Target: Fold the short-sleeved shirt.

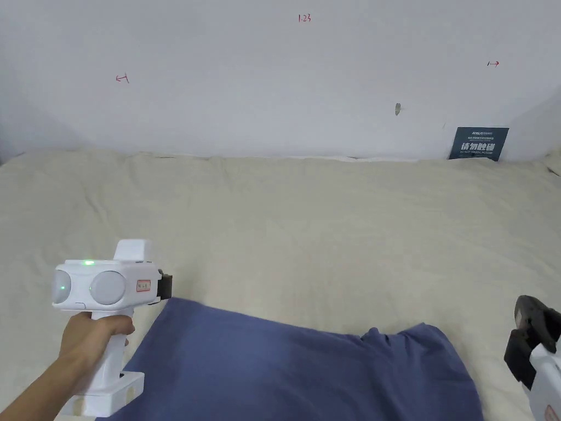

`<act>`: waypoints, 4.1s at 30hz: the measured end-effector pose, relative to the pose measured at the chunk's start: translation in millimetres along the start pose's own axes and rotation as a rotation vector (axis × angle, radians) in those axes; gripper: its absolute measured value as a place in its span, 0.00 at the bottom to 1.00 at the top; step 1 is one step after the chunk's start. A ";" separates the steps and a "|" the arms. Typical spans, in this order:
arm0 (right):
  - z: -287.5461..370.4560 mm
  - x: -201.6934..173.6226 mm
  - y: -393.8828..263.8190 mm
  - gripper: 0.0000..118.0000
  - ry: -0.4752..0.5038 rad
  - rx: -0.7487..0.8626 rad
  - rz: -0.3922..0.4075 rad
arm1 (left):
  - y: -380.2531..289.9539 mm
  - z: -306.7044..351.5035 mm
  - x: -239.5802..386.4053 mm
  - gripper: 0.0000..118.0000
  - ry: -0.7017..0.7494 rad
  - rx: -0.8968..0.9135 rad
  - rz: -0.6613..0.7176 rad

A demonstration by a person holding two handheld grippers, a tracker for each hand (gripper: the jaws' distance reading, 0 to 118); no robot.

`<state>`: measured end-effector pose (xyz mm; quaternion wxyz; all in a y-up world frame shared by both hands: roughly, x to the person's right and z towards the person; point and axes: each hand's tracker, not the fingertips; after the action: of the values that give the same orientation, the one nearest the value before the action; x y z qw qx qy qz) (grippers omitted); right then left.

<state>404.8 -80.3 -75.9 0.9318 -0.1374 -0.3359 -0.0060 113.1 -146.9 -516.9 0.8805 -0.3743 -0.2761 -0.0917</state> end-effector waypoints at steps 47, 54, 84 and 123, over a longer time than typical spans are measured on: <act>-169.3 -9.3 -112.4 0.09 0.101 -0.654 0.015 | 0.1 15.1 8.6 0.03 -0.027 -0.031 0.019; -126.7 12.3 -25.9 0.08 0.157 -0.433 0.044 | 4.7 65.2 -4.9 0.03 0.011 0.076 0.073; -106.3 -16.2 345.3 0.08 0.223 0.291 0.071 | 262.6 278.2 -40.8 0.03 0.253 0.715 0.068; -46.3 8.7 -57.8 0.08 0.381 -0.303 -0.080 | -135.7 118.3 -70.6 0.03 0.163 0.113 0.152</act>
<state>434.5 -147.3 -90.0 0.9461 -0.2586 -0.1544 -0.1192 -44.9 -161.5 -406.4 0.9241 -0.3353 -0.1791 -0.0394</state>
